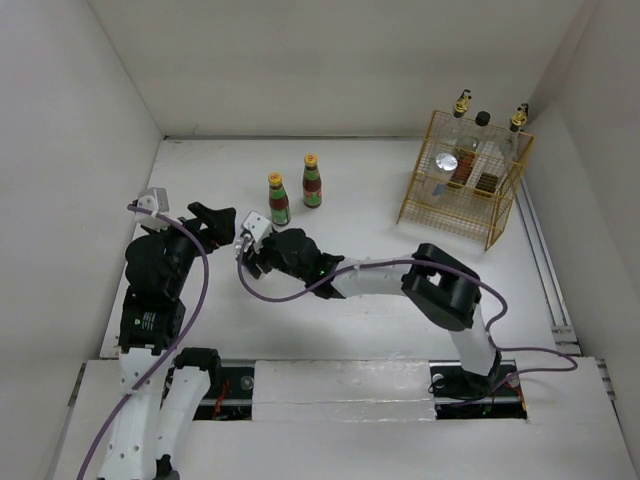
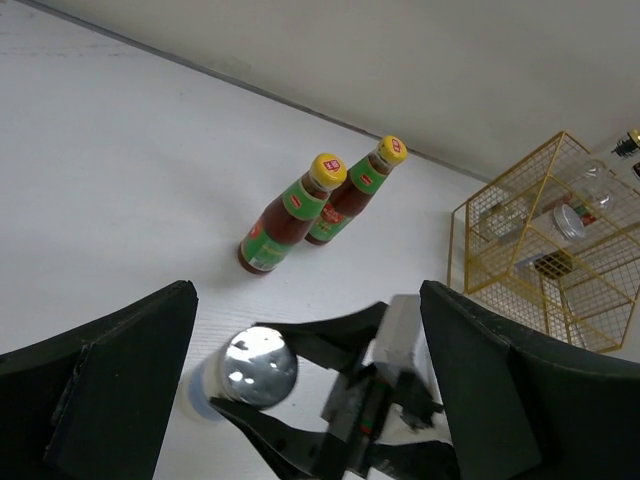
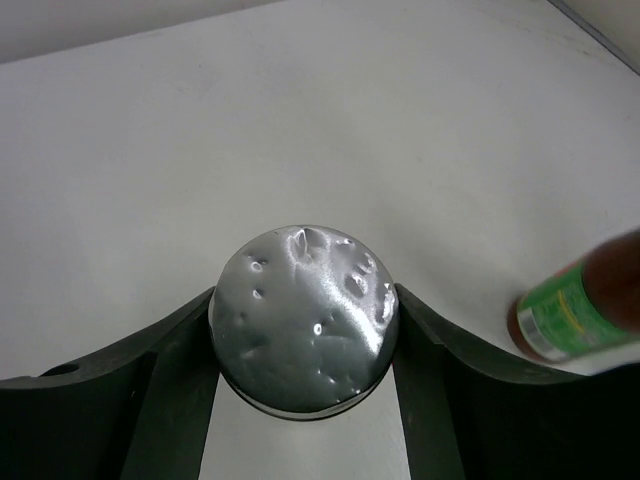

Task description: Organize the condiment bottles

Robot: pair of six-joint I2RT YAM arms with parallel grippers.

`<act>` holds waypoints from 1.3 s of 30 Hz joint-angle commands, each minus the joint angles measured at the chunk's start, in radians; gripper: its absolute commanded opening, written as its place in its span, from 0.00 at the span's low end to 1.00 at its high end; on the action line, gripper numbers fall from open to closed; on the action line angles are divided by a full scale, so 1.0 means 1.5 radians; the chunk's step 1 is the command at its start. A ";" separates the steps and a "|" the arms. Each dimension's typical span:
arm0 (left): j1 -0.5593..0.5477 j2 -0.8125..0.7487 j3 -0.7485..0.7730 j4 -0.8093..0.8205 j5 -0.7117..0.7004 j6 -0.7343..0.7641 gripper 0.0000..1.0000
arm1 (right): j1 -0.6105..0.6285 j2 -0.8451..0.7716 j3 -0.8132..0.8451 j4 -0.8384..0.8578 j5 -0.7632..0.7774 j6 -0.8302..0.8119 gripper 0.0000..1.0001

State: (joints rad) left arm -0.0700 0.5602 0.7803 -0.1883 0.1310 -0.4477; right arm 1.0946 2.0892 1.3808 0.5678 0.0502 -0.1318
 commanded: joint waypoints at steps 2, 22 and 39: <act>0.004 0.001 0.021 0.019 0.016 -0.004 0.90 | 0.003 -0.156 -0.093 0.107 0.031 0.017 0.32; 0.004 0.016 0.001 0.050 0.083 -0.004 0.94 | -0.558 -0.687 -0.233 -0.264 0.128 -0.006 0.24; 0.004 0.015 0.001 0.050 0.091 0.002 0.95 | -0.743 -0.521 -0.110 -0.243 0.032 0.035 0.24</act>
State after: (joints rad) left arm -0.0700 0.5888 0.7803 -0.1616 0.2531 -0.4503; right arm -0.0120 1.3083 1.1790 0.0494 0.1257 -0.1059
